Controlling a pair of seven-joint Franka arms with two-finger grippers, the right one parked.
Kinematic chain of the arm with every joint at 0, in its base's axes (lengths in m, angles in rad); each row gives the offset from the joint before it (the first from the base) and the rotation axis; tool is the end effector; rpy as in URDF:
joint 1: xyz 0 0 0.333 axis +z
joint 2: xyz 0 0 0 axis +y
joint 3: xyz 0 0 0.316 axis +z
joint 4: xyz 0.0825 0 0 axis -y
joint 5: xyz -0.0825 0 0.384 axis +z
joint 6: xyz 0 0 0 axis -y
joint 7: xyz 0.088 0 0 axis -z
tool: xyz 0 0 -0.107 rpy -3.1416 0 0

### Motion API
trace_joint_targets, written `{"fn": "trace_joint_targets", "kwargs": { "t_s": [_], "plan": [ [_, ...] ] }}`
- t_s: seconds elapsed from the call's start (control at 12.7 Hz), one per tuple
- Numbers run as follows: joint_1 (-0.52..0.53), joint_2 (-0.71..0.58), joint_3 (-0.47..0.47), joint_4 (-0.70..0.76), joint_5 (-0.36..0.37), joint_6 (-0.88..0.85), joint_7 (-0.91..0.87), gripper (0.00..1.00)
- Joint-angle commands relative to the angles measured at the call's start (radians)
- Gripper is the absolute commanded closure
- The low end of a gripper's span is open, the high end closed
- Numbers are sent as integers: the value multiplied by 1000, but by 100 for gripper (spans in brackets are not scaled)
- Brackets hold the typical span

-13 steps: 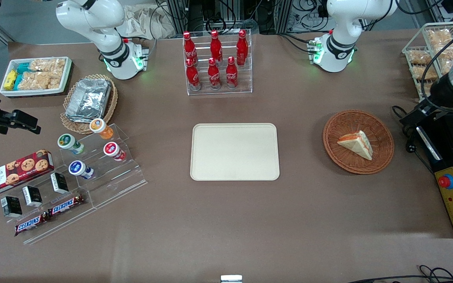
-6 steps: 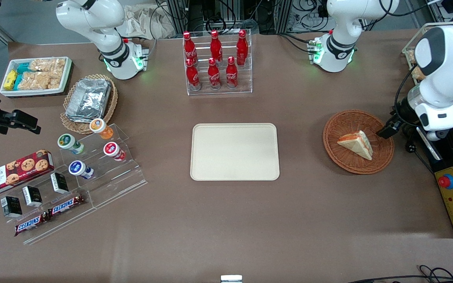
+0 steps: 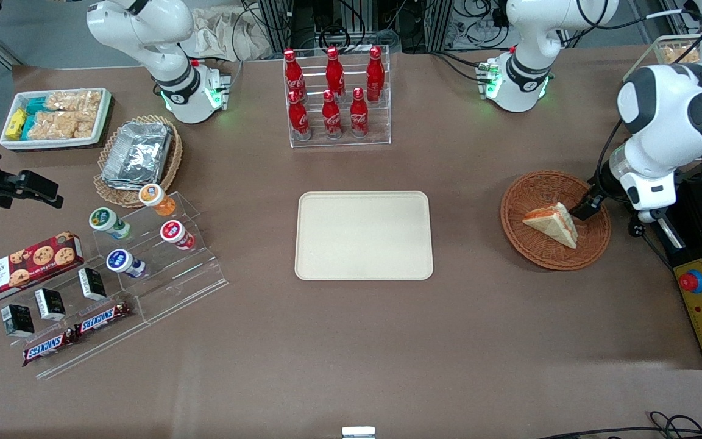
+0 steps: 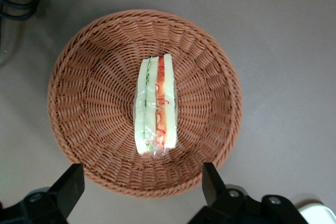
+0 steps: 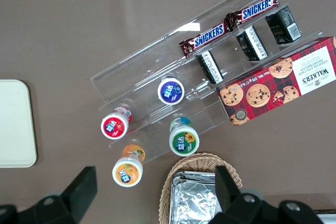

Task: Place sandwich from basket to tray
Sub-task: 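Lower the open left gripper around the sandwich and close on it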

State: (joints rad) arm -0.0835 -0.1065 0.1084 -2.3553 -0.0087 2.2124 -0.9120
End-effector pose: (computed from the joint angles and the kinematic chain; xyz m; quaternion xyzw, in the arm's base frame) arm 0.4832 0.0119 0.3689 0.8911 0.4534 -0.0207 0.0003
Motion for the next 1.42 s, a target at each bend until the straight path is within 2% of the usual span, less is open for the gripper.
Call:
{"fn": "trace_joint_targets", "kwargs": {
  "t_s": [0.0, 1.18, 1.26, 1.34],
  "plan": [
    [11, -7, 11, -103, -2, 131, -2, 0],
    [-8, 183, 5, -243, -5, 532, -8, 0],
    [-9, 185, 4, -242, -7, 532, -8, 7],
    [-9, 185, 4, -240, -7, 532, -13, 40]
  ]
}}
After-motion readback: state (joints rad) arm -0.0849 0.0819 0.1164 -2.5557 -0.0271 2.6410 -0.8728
